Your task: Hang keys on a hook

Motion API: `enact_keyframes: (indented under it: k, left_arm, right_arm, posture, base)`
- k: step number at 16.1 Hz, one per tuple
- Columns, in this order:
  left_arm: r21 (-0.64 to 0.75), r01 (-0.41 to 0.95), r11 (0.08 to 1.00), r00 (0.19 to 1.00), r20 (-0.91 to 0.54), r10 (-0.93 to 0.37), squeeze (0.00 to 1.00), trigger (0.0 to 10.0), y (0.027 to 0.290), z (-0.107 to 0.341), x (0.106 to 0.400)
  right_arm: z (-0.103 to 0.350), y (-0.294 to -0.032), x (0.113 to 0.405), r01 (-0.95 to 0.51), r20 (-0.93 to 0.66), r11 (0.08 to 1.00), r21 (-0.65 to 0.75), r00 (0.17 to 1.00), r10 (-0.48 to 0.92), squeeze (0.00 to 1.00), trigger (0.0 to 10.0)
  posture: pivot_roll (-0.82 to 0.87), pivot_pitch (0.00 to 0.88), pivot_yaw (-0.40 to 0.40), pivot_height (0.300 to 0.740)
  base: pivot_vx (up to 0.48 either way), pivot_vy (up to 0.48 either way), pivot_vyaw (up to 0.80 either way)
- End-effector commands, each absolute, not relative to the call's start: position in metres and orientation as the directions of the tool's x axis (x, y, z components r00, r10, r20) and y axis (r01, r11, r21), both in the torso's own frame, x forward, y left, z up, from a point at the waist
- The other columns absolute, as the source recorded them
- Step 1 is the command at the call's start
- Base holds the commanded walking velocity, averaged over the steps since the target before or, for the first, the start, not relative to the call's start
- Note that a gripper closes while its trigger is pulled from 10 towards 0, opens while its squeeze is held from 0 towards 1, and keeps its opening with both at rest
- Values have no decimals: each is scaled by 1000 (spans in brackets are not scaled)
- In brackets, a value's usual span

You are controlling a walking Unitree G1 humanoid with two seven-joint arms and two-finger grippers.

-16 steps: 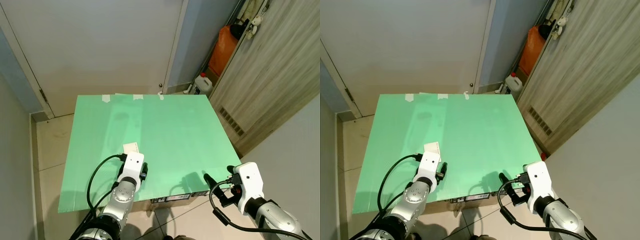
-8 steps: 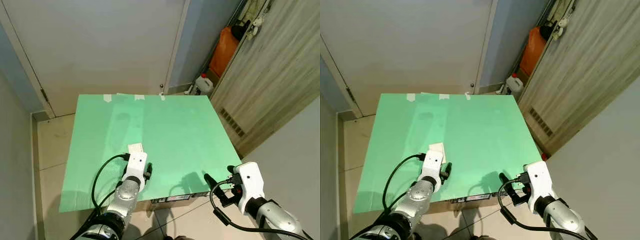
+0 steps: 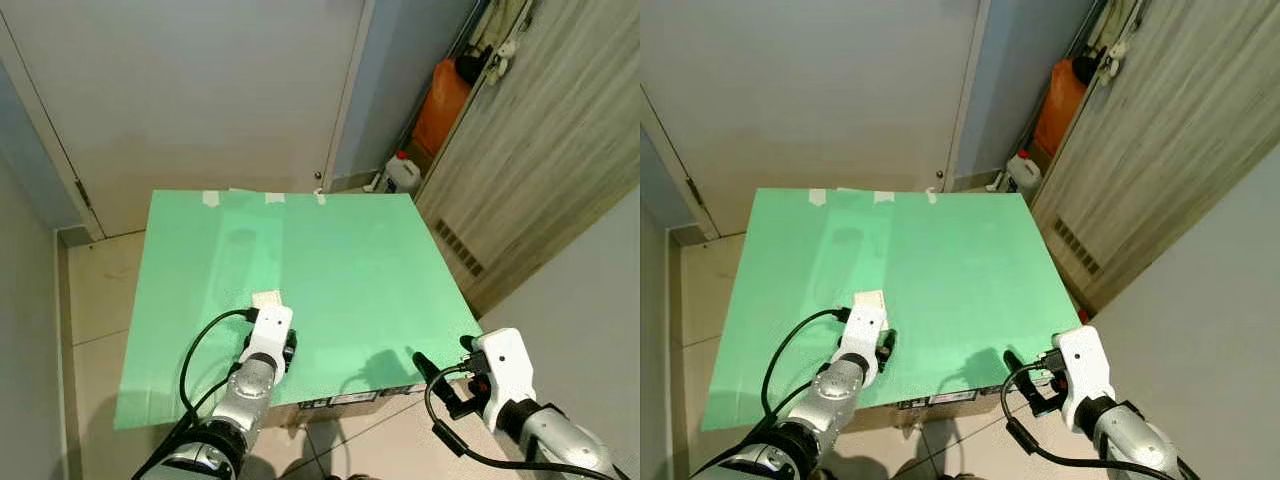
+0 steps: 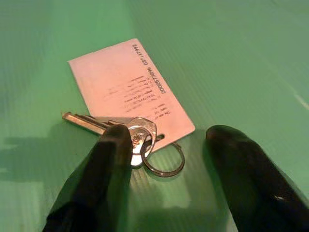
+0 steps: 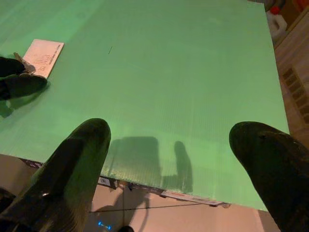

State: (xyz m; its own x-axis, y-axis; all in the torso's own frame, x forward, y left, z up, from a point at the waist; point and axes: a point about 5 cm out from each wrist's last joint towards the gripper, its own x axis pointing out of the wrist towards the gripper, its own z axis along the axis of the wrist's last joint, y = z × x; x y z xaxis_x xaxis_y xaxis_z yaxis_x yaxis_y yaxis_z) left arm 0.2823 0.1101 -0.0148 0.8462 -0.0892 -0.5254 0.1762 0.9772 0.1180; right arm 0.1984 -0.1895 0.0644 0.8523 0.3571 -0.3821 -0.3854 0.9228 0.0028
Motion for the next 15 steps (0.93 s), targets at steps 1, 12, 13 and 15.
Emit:
enact_keyframes:
  k: [1,12,13,15]
  left_arm:
    - [61,164,985,734,-675,-80,0,0,113,-43,253]
    - [78,211,974,716,-691,-99,0,0,111,-46,250]
    - [75,206,976,722,-684,-100,0,0,111,-45,251]
    - [70,205,976,767,-631,-115,0,0,107,-35,262]
  right_arm:
    - [68,-198,198,-368,-387,930,-10,859,335,0,10000]
    - [66,-199,195,-366,-403,931,-13,854,330,0,10000]
    - [66,-199,195,-366,-404,931,-13,853,330,0,10000]
    - [66,-199,195,-366,-403,930,-13,853,330,0,10000]
  posture:
    - [-155,131,-170,740]
    - [-164,147,-175,740]
    - [-164,148,-176,740]
    - [-160,150,-172,740]
  base:
    - [0,0,0]
    - [0,0,0]
    - [0,0,0]
    - [0,0,0]
